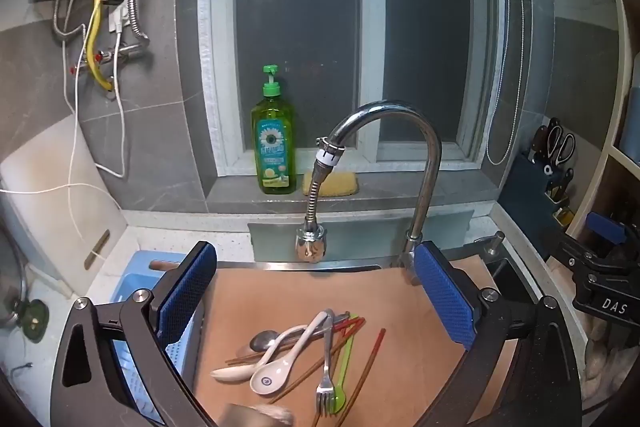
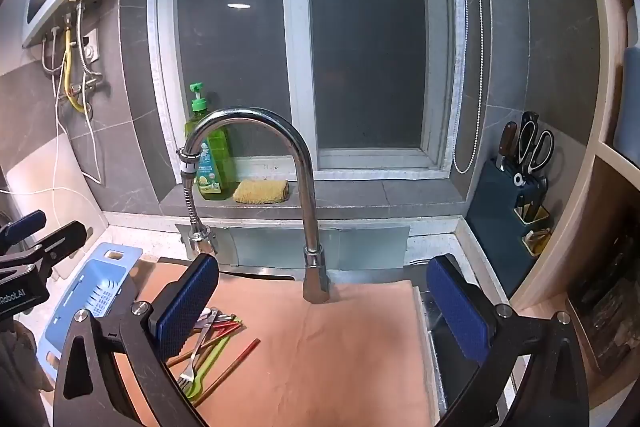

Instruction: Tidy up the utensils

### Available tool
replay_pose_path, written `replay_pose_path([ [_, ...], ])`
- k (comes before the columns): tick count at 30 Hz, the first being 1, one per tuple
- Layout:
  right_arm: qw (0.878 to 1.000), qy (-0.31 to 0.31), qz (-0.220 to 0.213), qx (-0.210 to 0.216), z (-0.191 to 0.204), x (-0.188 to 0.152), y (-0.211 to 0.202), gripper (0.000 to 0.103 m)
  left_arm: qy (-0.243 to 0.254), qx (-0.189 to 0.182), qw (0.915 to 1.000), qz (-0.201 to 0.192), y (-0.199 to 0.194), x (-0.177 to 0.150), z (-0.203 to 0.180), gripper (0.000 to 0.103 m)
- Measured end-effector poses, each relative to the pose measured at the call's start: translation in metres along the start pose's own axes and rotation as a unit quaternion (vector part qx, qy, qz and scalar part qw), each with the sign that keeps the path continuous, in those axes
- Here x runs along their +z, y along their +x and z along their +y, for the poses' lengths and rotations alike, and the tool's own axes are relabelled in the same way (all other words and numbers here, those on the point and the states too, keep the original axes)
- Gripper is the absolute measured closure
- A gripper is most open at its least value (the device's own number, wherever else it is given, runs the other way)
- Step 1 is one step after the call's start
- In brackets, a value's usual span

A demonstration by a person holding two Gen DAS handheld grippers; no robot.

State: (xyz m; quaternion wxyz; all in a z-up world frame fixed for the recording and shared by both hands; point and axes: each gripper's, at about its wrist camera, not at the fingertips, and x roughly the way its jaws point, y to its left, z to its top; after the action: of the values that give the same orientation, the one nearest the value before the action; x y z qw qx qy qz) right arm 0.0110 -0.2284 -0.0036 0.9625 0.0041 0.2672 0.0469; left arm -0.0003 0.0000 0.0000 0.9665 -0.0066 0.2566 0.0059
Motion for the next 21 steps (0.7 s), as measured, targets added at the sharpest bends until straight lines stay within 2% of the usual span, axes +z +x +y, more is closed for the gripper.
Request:
replay_pose_path([
  [21,0.999,0.009,-0.004,-0.033,-0.01,-0.004,0.002,0.0,0.008,-0.017,0.9998,0.01,0.012,-0.004,-0.015,0.004],
])
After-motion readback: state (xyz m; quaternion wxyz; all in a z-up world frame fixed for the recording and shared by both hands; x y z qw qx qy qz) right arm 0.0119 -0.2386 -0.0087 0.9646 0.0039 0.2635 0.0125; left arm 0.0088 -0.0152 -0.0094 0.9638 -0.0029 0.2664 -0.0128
